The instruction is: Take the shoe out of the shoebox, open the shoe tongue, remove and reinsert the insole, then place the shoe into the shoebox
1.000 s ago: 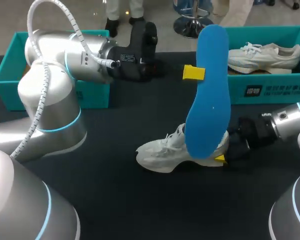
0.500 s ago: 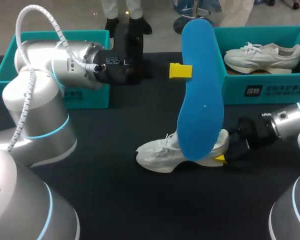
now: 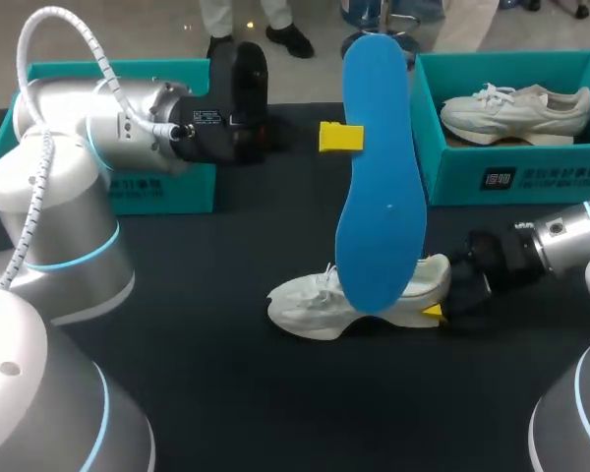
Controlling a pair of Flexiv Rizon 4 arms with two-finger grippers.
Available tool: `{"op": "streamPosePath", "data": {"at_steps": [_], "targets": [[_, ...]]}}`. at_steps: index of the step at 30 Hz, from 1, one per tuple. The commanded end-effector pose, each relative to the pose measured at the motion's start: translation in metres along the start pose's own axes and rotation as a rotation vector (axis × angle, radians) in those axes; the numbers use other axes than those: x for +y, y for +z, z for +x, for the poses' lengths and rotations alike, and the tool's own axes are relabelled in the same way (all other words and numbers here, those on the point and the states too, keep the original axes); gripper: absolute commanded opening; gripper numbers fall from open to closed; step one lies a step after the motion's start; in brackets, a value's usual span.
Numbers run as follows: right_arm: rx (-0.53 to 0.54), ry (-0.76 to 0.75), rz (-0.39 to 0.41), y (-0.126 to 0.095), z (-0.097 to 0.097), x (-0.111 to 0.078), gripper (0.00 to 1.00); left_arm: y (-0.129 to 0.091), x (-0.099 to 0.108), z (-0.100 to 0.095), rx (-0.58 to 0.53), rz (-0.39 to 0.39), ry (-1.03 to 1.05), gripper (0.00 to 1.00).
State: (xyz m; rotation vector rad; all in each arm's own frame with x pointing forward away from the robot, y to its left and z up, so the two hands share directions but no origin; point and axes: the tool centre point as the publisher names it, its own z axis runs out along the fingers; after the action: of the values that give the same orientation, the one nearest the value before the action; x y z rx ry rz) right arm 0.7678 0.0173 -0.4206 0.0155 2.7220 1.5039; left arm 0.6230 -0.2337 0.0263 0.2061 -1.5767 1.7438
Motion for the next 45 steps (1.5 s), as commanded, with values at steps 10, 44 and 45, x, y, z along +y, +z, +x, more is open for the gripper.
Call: {"op": "streamPosePath", "data": {"at_steps": [10,44,45], "targets": [[-0.001,0.001,0.005,0.0027,-0.0001,-0.0006,0.0,-0.0005,0.0015,0.0005,-0.001,0.003,0.001,0.0],[-0.001,0.001,0.005,0.0027,-0.0001,-0.0006,1.0,-0.0005,0.0015,0.0005,-0.001,0.003,0.001,0.0],[-0.001,0.001,0.005,0.0027,-0.0001,-0.0006,1.0,-0.0005,0.0015,0.0005,-0.001,0.003,0.001,0.0]]}}
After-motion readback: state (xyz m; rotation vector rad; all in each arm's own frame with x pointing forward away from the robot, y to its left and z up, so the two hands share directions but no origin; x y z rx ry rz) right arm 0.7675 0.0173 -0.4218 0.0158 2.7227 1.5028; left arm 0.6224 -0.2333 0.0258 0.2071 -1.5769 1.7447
